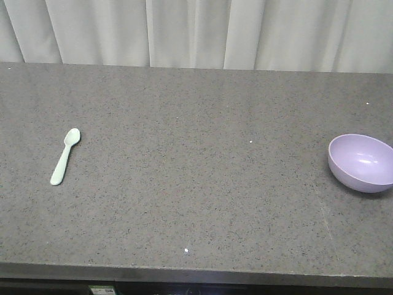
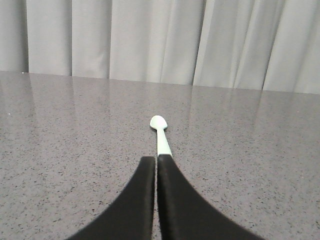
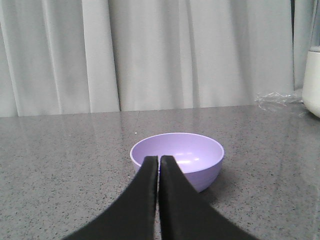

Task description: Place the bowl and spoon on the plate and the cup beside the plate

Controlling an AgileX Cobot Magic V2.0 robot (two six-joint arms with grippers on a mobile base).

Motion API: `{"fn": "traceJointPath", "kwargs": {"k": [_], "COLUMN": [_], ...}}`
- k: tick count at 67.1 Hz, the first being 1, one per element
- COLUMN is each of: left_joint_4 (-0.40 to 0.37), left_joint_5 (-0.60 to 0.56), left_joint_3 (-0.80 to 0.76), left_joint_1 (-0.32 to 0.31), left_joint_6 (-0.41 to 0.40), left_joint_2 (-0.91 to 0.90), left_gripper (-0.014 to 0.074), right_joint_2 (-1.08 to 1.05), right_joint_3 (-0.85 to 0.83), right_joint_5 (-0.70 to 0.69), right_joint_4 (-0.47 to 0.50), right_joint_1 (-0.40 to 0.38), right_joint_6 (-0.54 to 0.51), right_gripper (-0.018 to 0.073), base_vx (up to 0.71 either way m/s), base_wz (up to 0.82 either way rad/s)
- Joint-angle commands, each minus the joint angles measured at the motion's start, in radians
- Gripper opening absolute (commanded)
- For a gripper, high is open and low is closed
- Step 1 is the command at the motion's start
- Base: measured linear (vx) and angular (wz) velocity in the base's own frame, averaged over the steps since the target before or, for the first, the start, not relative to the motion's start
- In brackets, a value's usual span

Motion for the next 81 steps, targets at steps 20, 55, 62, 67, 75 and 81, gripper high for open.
{"fn": "traceJointPath", "kwargs": {"k": [20, 55, 62, 67, 75, 81], "left_joint_4": [-0.002, -0.002, -0.002, -0.002, -0.002, -0.002], "left_joint_5": [-0.081, -0.081, -0.081, -0.081, -0.081, -0.081], "left_joint_3": [0.026, 0.026, 0.026, 0.026, 0.026, 0.026], "left_joint_1": [-0.003, -0.003, -0.003, -0.003, -0.003, -0.003], "left_joint_6": [-0.007, -0.007, -0.007, -0.007, -0.007, -0.007], "left_joint_2": [-0.015, -0.015, -0.015, -0.015, -0.015, -0.015], "left_gripper": [-0.0006, -0.0006, -0.0006, -0.0006, -0.0006, -0.0006], "right_joint_2": [-0.009, -0.009, -0.009, -0.009, -0.009, -0.009], "right_joint_3": [0.008, 0.008, 0.008, 0.008, 0.008, 0.008], "right_joint_5": [-0.073, -0.073, -0.073, -0.073, -0.073, -0.073], "right_joint_4": [-0.006, -0.006, -0.006, -0.006, -0.006, -0.006], "right_joint_1": [-0.005, -0.005, -0.005, -0.005, -0.005, -0.005], "right_joint_6": [-0.009, -0.009, -0.009, -0.009, -0.009, -0.009], "right_gripper": [-0.0001, -0.0001, -0.0001, -0.0001, -0.0001, -0.0001], "base_vx": [0.0, 0.0, 0.0, 0.0, 0.0, 0.0], "base_wz": [0.0, 0.0, 0.0, 0.0, 0.0, 0.0]}}
